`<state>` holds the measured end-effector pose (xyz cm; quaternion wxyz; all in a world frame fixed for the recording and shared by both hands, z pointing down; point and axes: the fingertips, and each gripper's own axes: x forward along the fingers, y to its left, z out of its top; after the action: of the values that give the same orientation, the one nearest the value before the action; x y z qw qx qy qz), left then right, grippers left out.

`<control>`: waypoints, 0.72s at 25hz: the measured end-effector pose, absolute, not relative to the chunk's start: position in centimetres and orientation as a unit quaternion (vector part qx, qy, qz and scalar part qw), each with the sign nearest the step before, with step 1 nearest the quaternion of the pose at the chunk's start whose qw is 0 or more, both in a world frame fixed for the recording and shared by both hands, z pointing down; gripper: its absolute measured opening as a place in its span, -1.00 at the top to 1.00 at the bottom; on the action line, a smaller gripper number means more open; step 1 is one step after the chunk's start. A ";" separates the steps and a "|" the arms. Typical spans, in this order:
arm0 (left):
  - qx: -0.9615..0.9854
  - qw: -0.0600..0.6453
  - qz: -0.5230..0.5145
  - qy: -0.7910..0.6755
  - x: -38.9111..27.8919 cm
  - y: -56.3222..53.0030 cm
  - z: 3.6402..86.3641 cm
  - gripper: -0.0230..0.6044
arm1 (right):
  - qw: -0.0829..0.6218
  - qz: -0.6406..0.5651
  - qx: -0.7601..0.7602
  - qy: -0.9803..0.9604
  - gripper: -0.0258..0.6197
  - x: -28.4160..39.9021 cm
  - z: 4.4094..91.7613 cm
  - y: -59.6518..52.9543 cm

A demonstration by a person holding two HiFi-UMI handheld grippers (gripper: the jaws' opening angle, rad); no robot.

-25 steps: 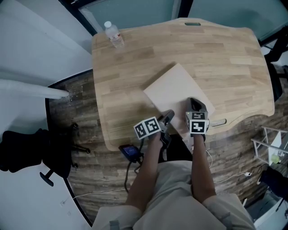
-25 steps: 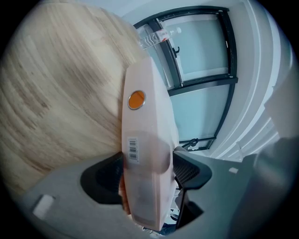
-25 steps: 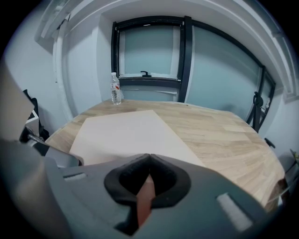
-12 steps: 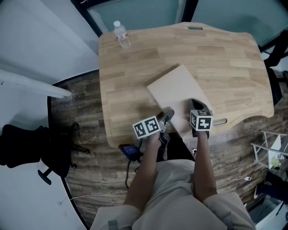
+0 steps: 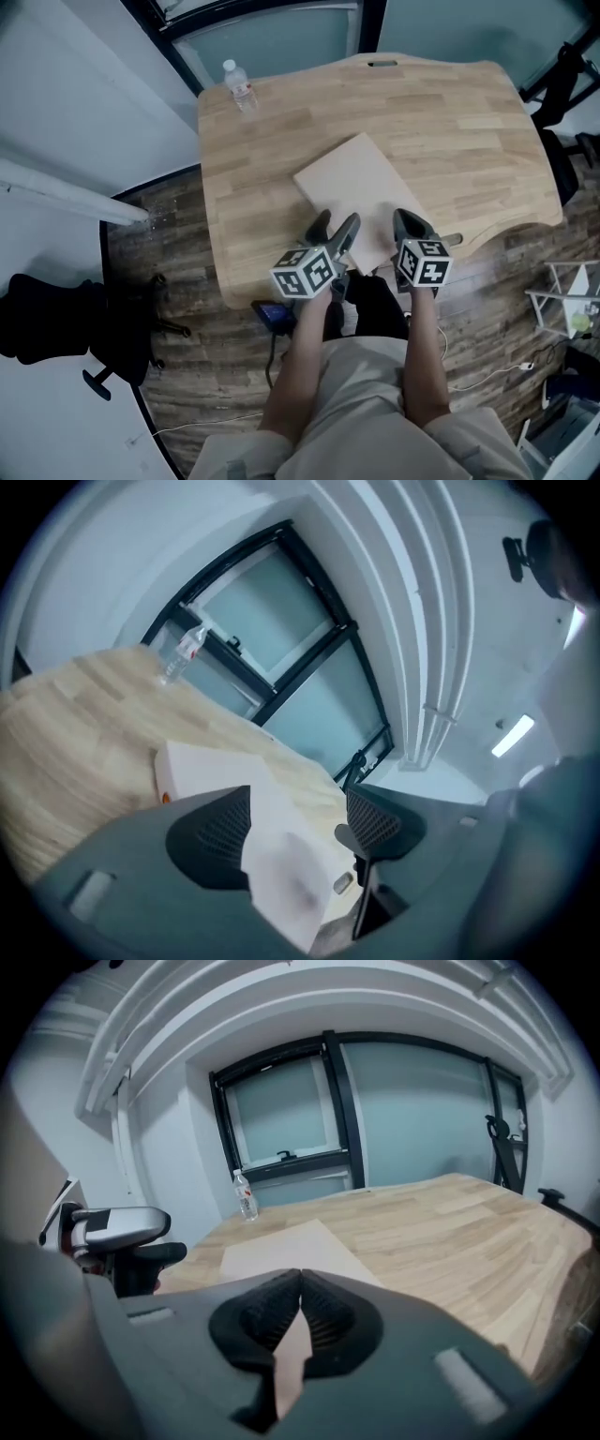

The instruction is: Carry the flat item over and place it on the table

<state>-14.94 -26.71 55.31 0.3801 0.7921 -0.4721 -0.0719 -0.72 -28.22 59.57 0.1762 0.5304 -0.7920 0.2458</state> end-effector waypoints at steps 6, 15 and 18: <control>0.822 0.257 -0.022 -0.507 -13.0 -25.9 50.6 -0.12 | 0.126 0.215 0.542 -0.803 0.92 2.2 54.7 -27.8; 0.817 0.177 0.000 -0.549 -9.3 -22.5 46.7 -0.12 | 0.074 0.148 0.547 -0.821 0.92 6.2 47.8 -24.0; 0.808 0.162 0.003 -0.566 -9.4 -21.1 45.8 -0.12 | 0.066 0.144 0.541 -0.826 0.92 7.5 46.8 -22.7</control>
<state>-9.39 -21.12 45.83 0.1624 0.8080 -0.5663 0.0033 7.49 -22.71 46.82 0.0657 0.5407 -0.8261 0.1444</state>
